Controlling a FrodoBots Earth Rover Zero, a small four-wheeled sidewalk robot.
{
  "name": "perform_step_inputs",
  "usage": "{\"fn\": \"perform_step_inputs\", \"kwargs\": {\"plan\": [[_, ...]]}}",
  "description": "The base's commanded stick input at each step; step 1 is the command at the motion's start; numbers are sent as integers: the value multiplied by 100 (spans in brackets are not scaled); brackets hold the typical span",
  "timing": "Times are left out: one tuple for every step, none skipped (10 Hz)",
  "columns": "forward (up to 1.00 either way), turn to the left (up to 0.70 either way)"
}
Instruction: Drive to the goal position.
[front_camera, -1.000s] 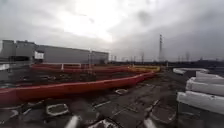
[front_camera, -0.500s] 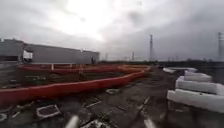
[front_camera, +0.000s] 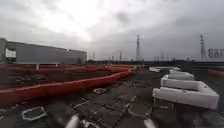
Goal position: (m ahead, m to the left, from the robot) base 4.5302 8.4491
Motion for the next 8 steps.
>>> {"fn": "perform_step_inputs", "kwargs": {"plan": [[0,-70],[0,-70],[0,-70],[0,-70],[0,-70],[8,-51],[48,0],[70,0]]}}
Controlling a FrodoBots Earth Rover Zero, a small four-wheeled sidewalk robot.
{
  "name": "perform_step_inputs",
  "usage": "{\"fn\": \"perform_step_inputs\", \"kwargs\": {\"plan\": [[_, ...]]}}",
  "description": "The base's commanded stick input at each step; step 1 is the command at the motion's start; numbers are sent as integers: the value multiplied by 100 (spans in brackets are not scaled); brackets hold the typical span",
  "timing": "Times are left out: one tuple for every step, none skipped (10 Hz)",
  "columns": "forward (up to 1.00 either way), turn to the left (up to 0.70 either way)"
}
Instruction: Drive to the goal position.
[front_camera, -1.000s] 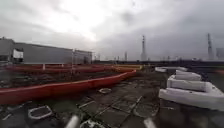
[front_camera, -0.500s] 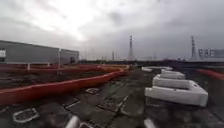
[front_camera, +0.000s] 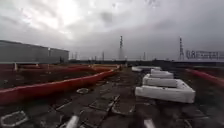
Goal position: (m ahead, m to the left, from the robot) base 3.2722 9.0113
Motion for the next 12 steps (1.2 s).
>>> {"fn": "perform_step_inputs", "kwargs": {"plan": [[70,0],[70,0],[70,0],[70,0],[70,0],[70,0],[70,0],[70,0],[70,0],[70,0],[70,0],[70,0]]}}
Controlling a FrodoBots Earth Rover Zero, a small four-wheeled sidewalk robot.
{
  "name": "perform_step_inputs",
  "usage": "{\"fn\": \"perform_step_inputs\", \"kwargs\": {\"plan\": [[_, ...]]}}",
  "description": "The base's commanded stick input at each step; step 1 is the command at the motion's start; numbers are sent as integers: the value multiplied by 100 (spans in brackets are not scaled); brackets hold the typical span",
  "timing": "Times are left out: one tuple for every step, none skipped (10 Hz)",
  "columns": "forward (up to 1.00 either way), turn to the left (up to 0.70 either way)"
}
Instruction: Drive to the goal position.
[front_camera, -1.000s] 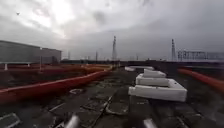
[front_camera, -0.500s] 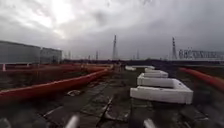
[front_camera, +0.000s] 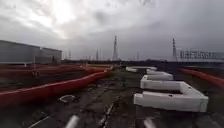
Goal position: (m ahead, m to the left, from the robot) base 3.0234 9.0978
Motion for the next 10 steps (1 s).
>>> {"fn": "perform_step_inputs", "kwargs": {"plan": [[70,0],[70,0],[70,0],[70,0],[70,0],[70,0],[70,0],[70,0],[70,0],[70,0]]}}
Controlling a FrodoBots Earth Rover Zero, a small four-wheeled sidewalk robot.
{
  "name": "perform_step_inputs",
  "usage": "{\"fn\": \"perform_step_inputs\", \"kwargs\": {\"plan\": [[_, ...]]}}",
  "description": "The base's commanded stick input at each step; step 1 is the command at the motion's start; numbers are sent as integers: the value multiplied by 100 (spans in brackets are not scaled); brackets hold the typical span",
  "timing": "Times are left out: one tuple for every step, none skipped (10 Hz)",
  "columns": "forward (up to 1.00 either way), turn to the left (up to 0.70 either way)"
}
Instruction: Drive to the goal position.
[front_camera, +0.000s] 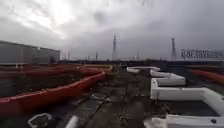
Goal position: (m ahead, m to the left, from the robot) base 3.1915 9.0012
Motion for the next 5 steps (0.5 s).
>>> {"fn": "perform_step_inputs", "kwargs": {"plan": [[70,0],[70,0],[70,0],[70,0],[70,0]]}}
